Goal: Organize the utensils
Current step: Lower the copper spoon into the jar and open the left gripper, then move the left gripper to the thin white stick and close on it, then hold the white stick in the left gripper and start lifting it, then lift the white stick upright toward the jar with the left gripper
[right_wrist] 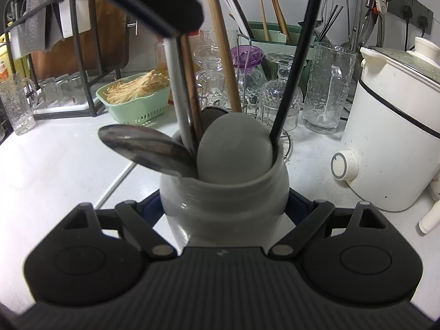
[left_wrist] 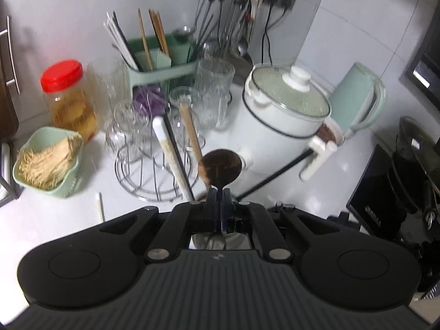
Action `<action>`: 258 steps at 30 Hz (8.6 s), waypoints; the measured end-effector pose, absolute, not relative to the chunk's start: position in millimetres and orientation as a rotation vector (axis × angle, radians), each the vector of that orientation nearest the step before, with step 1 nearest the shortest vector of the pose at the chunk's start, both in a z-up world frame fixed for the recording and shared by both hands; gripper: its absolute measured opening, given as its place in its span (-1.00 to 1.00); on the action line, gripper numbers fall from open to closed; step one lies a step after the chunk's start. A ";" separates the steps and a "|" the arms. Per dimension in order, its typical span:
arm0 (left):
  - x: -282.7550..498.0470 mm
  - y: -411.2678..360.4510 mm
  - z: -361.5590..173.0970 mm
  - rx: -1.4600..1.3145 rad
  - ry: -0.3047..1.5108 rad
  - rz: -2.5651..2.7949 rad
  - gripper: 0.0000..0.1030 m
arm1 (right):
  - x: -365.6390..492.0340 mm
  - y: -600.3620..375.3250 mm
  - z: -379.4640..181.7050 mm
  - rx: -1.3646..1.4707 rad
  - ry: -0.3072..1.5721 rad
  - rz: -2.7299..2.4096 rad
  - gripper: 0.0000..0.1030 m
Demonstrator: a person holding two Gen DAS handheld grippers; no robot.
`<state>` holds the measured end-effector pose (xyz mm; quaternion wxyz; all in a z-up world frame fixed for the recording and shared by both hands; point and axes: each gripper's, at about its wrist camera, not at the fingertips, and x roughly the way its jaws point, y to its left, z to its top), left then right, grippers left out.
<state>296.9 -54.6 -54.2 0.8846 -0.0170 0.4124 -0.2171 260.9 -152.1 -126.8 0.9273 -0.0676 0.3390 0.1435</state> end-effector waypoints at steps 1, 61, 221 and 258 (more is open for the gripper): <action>298.1 -54.2 -55.9 -0.040 0.876 -0.454 -0.93 | 260.9 -152.1 -126.8 -0.138 0.695 0.294 0.77; 205.9 55.9 -170.5 -0.259 0.975 0.045 -0.38 | 276.9 -146.7 -121.5 -0.154 0.779 0.298 0.77; 177.0 8.6 -99.2 -0.086 1.202 -0.114 -0.91 | 267.4 -146.1 -124.7 -0.155 0.727 0.385 0.76; 300.2 42.4 28.7 0.242 1.116 -0.417 -0.91 | 257.8 -138.2 -125.7 -0.126 0.717 0.272 0.76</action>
